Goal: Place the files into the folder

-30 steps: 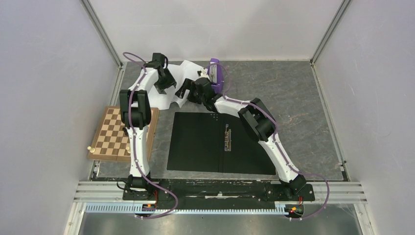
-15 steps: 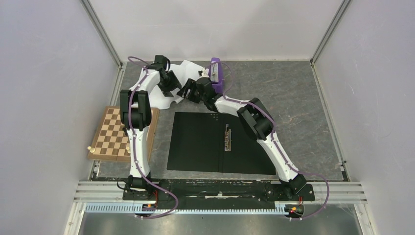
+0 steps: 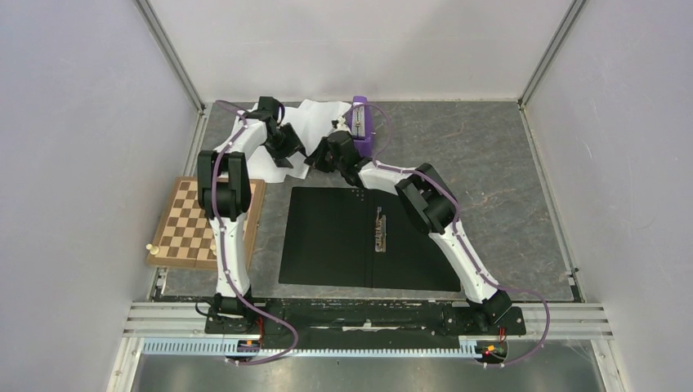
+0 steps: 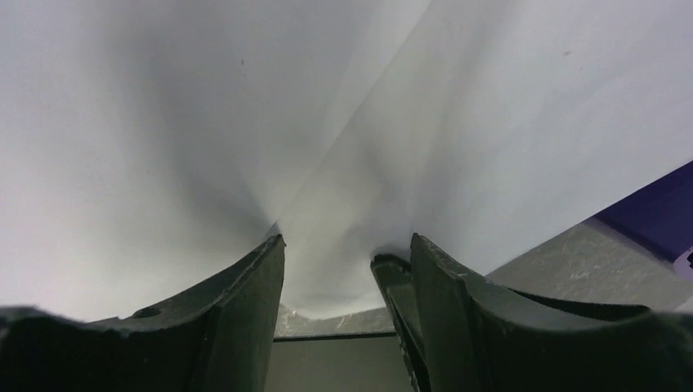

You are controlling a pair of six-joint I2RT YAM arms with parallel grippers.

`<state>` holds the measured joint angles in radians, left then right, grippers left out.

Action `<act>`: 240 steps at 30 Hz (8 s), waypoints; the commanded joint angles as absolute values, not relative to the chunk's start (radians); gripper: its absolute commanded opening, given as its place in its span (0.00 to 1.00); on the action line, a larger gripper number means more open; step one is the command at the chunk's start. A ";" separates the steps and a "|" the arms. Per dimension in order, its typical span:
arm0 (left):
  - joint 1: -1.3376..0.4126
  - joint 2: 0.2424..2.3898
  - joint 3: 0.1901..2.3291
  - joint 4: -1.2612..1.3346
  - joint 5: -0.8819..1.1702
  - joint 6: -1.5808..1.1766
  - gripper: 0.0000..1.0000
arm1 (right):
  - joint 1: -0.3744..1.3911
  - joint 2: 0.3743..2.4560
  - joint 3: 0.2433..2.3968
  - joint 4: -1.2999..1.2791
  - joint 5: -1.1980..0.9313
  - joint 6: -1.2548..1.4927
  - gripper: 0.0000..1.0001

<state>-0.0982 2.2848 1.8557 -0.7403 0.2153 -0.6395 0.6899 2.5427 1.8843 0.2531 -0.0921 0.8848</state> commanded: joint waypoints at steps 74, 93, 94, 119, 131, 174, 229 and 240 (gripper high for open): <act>-0.560 1.529 0.815 -0.512 -0.066 -0.969 0.66 | 0.590 0.887 0.392 -0.603 0.283 0.698 0.00; -0.561 1.520 0.813 -0.528 -0.075 -0.974 0.66 | 0.591 0.857 0.378 -0.611 0.318 0.779 0.00; -0.561 1.521 0.813 -0.528 -0.072 -0.974 0.66 | 0.591 0.854 0.376 -0.604 0.314 0.782 0.00; -0.561 1.500 0.801 -0.532 -0.071 -0.980 0.66 | 0.645 0.915 0.395 -0.544 0.209 0.793 0.00; -0.562 1.500 0.807 -0.524 -0.061 -0.982 0.66 | 0.678 0.953 0.469 -0.626 0.256 0.755 0.00; -0.561 1.497 0.813 -0.517 -0.048 -0.965 0.68 | 0.749 0.992 0.600 -0.760 0.361 0.666 0.51; -0.562 1.468 0.856 -0.550 -0.019 -0.905 0.68 | 0.676 1.115 0.497 -0.603 0.334 0.619 0.09; -0.567 1.456 0.878 -0.525 0.084 -0.797 0.68 | 0.645 1.153 0.677 -0.648 0.386 0.532 0.20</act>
